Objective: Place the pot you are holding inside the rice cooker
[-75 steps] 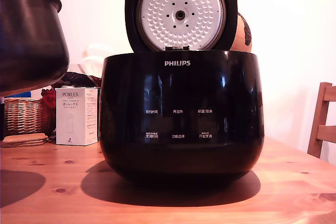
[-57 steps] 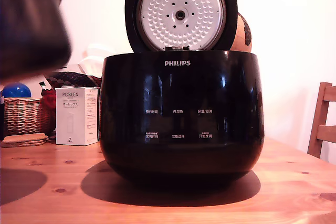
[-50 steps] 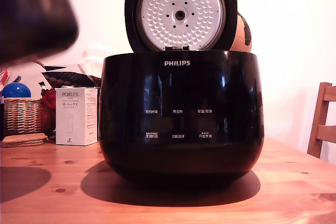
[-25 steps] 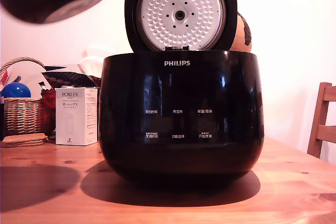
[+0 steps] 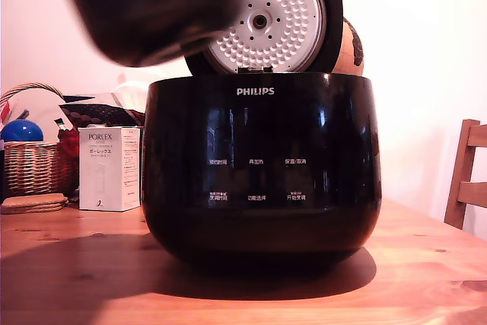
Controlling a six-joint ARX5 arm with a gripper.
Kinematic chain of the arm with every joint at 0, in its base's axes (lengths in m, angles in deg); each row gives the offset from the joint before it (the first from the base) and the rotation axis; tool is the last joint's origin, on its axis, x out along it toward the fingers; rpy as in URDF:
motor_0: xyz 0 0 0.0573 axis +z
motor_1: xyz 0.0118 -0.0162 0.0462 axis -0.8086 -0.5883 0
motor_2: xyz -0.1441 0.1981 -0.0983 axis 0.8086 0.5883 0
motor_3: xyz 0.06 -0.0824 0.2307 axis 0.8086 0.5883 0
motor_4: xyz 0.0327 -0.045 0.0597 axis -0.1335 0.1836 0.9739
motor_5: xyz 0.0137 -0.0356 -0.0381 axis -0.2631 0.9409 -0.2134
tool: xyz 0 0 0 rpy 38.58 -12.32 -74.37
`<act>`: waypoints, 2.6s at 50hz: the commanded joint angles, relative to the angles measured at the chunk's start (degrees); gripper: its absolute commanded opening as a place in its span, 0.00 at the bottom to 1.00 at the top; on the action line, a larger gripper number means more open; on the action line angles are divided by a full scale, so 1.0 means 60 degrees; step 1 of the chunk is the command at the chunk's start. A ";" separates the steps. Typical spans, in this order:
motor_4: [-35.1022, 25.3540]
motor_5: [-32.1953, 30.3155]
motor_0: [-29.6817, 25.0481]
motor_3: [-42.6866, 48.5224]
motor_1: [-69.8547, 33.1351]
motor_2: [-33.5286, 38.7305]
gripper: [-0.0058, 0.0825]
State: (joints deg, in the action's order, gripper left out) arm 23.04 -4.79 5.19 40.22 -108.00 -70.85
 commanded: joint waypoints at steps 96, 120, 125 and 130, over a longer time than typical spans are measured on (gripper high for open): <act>0.0066 -0.2473 -0.0601 -0.0321 -0.3534 -0.2018 0.04; 0.0594 -0.4554 -0.0732 -0.0579 -0.4036 -0.2018 0.04; 0.0594 -0.4539 -0.0732 -0.0714 -0.4036 -0.2018 0.04; 0.0594 -0.4601 -0.0732 -0.0933 -0.4036 -0.2018 0.04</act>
State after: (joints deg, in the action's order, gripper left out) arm 27.14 -30.67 2.15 39.80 -132.22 -81.45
